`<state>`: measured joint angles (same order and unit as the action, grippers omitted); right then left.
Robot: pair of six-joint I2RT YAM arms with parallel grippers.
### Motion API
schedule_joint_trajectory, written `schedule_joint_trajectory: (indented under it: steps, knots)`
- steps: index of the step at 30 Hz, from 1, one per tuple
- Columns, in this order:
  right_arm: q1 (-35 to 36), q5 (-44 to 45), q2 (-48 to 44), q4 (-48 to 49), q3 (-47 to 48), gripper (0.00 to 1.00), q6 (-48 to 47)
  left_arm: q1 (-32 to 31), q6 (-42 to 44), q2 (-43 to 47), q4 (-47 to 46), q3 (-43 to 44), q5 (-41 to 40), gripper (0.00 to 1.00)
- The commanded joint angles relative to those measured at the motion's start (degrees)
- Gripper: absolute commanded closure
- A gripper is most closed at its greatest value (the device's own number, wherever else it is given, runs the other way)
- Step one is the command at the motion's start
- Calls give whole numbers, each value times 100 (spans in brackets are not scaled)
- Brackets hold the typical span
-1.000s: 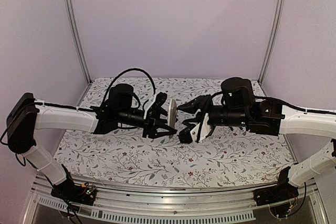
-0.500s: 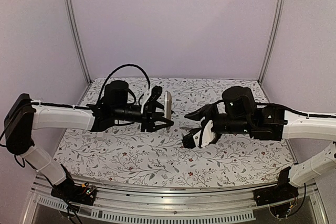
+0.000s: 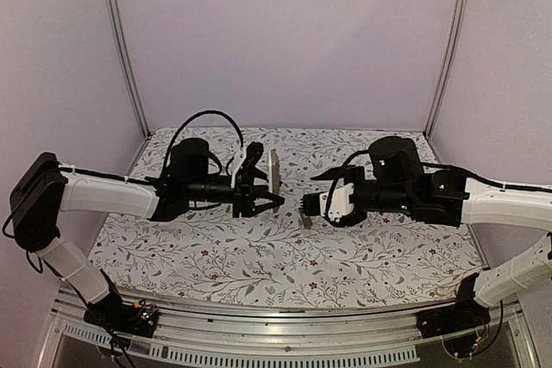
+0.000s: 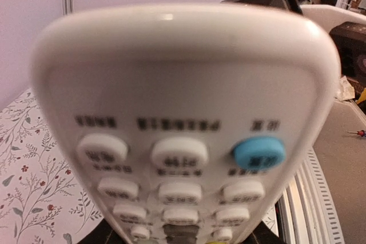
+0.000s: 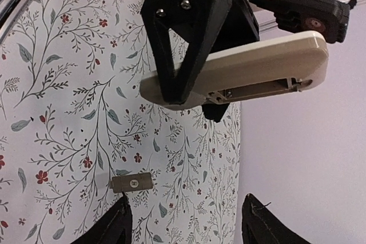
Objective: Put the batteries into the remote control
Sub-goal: Pass from the left arm to the right
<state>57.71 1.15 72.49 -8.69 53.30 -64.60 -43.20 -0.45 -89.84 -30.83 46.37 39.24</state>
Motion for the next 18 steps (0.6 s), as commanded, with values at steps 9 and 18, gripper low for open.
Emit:
schedule_joint_trajectory:
  steps: [9, 18]
  knots:
    - [-306, -1915, 218, 1486, 751, 5, 3597, -128, -313, 419, -1458, -484, -454, 100]
    - [-281, -2856, 780, 2052, 1119, 4, 4735, -543, -210, 660, -2639, -905, -992, 100]
